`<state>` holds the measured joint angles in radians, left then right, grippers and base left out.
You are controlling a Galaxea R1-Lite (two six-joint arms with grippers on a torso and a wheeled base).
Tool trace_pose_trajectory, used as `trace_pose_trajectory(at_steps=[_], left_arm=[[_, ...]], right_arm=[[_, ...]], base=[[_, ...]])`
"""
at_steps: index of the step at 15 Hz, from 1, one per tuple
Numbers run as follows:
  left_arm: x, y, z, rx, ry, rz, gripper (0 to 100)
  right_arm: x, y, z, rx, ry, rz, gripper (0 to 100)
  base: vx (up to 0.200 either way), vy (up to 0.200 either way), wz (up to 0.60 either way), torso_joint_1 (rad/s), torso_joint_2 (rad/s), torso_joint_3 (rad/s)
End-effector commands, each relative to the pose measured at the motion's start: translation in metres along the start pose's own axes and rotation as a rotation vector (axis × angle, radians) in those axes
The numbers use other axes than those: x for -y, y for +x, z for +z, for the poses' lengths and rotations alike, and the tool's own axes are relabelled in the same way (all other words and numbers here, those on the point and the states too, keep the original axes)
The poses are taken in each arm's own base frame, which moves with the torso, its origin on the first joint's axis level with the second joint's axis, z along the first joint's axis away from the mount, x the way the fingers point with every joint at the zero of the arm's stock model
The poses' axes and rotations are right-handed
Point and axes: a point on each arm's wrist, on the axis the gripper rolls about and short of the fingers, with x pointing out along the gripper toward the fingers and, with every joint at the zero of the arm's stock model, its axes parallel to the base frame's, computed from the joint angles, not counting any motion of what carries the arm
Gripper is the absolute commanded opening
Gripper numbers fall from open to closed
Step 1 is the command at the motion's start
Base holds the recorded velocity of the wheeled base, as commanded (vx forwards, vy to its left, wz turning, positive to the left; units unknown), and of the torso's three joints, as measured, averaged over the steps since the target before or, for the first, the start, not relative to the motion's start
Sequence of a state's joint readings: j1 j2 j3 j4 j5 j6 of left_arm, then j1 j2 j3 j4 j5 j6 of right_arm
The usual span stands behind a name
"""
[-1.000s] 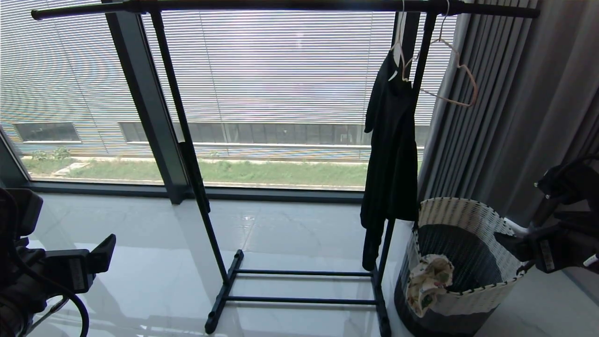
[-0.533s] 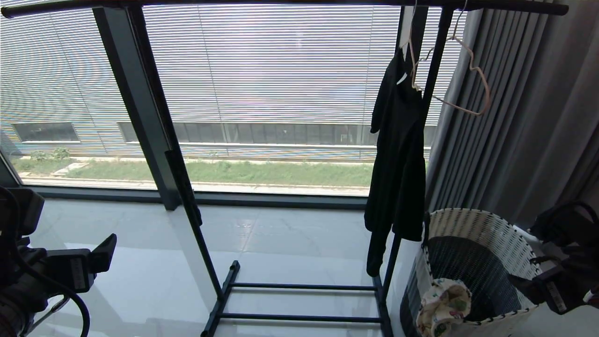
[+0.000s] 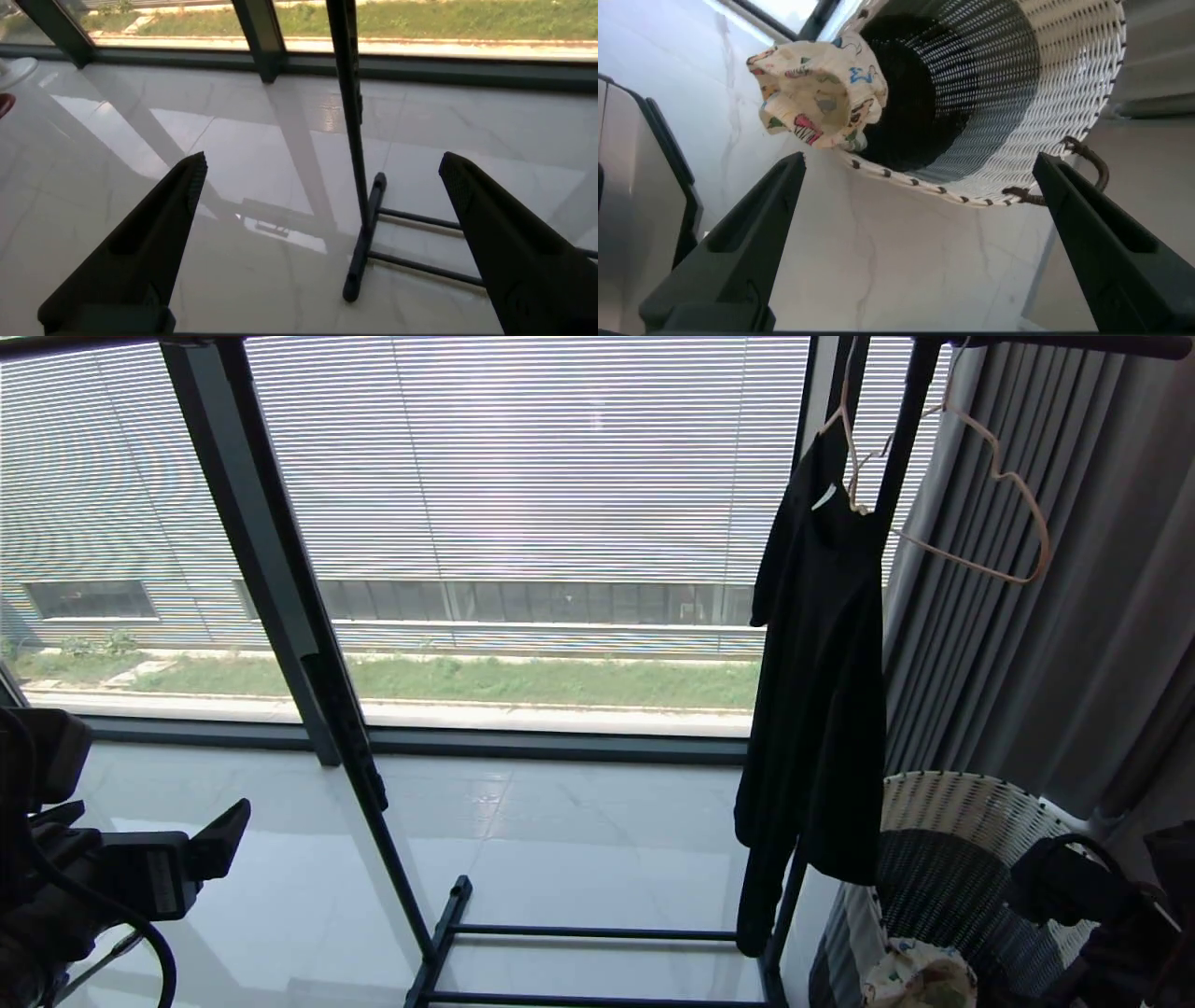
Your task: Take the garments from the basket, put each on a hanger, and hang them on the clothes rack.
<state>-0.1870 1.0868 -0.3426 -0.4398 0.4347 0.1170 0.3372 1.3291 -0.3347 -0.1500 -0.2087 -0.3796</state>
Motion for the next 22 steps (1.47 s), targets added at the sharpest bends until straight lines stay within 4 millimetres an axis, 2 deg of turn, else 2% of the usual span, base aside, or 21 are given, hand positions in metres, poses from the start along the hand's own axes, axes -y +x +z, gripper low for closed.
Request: trace_pose_trajectory(at_steps=[1,4,6,9,10,12,15,19,22], left_arm=[[-0.003,-0.011,0.004,0.068,-0.006,-0.086,100],[-0.005,-0.013,0.014,0.111,0.023,-0.111,100],[-0.006,-0.011,0.023,0.129,0.015,-0.101,100],[-0.006,-0.011,0.022,0.123,0.017,-0.1,100],[-0.005,-0.01,0.022,0.119,0.017,-0.103,100],[-0.004,-0.012,0.023,0.135,0.018,-0.15,100],[0.001,-0.013,0.024,0.173,0.025,-0.392,100],[0.004,-0.006,0.022,0.141,0.034,-0.403,100],[0.004,-0.006,0.023,0.143,0.034,-0.405,100]], right_arm=[[-0.009,0.03,-0.001,-0.103,-0.045,0.048,100],[-0.016,0.06,0.002,-0.124,-0.15,0.071,100],[-0.021,0.085,0.004,-0.137,-0.152,0.073,100],[-0.026,0.118,0.004,-0.127,-0.145,0.047,100],[-0.027,0.123,0.002,-0.14,-0.146,0.029,100],[-0.021,0.127,-0.003,-0.174,-0.141,0.005,100],[-0.013,0.128,-0.003,-0.161,-0.136,-0.013,100],[-0.007,0.113,0.01,-0.022,-0.159,0.014,100],[-0.008,0.106,-0.001,-0.048,-0.159,0.019,100]], base=[[0.0,0.0,0.0,0.0,0.0,0.0],[0.0,0.0,0.0,0.0,0.0,0.0],[0.0,0.0,0.0,0.0,0.0,0.0],[0.0,0.0,0.0,0.0,0.0,0.0],[0.0,0.0,0.0,0.0,0.0,0.0],[0.0,0.0,0.0,0.0,0.0,0.0],[0.0,0.0,0.0,0.0,0.0,0.0],[0.0,0.0,0.0,0.0,0.0,0.0],[0.0,0.0,0.0,0.0,0.0,0.0]])
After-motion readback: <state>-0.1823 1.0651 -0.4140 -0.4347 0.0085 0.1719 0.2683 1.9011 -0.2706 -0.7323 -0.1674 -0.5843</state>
